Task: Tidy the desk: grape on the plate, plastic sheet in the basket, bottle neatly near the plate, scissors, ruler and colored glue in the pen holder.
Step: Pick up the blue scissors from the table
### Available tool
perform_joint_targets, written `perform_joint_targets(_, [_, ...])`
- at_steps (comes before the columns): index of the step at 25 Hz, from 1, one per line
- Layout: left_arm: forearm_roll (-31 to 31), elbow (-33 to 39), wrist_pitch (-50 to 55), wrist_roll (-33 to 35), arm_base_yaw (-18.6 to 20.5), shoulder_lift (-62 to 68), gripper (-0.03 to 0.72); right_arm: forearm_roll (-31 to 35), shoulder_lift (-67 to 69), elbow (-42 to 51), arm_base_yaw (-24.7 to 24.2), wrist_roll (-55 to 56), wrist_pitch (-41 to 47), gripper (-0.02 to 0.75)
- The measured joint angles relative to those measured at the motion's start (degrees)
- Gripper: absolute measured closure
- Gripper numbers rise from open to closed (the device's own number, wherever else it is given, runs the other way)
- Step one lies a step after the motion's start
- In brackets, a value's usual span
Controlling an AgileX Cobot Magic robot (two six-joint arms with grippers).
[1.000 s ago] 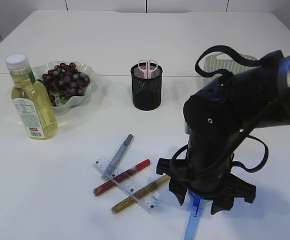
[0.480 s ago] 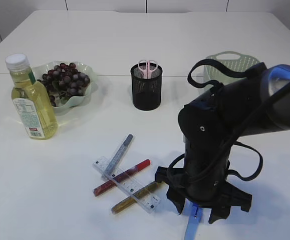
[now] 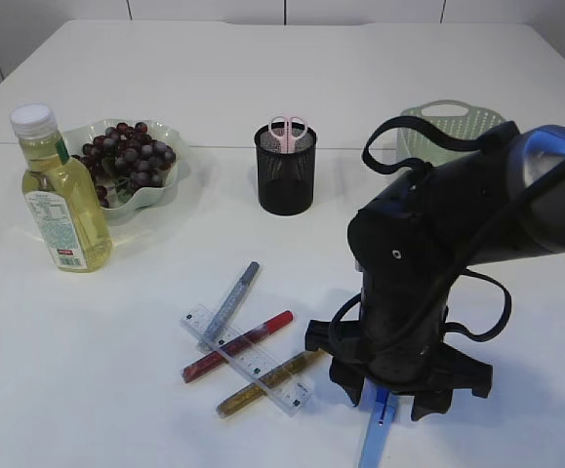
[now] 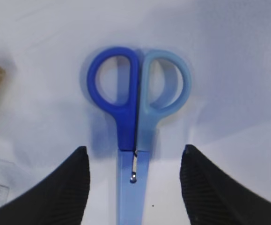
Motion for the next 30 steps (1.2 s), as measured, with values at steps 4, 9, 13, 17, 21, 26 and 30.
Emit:
perform_joint_targets(4, [0.88,0.00,0.00,0.35,0.00,0.00,0.451,-0.02,0.00,0.00,0.00,0.00,0.20,0.262])
perform_joint_targets(9, [2.83,0.00,0.00,0.38,0.00,0.00,0.451,3.20,0.00,0.00,0.00,-0.23,0.88,0.262])
perform_joint_targets(13, [4.34,0.00,0.00,0.48,0.00,0.00,0.451,4.10,0.00,0.00,0.00,-2.51,0.88,0.262])
perform_joint_targets(17, [4.98,0.00,0.00,0.48,0.00,0.00,0.451,4.15,0.00,0.00,0.00,-5.50,0.88,0.262])
perform_joint_targets(21, [5.12,0.00,0.00,0.48,0.00,0.00,0.451,4.24,0.00,-0.03,0.00,-6.96,0.88,0.262])
perform_joint_targets(26, [5.12,0.00,0.00,0.60,0.00,0.00,0.451,3.76,0.00,-0.03,0.00,-7.97,0.74,0.262])
perform_joint_targets(30, [5.16,0.00,0.00,0.60,0.00,0.00,0.452,3.65,0.03,-0.03,0.00,-8.10,-0.39,0.262])
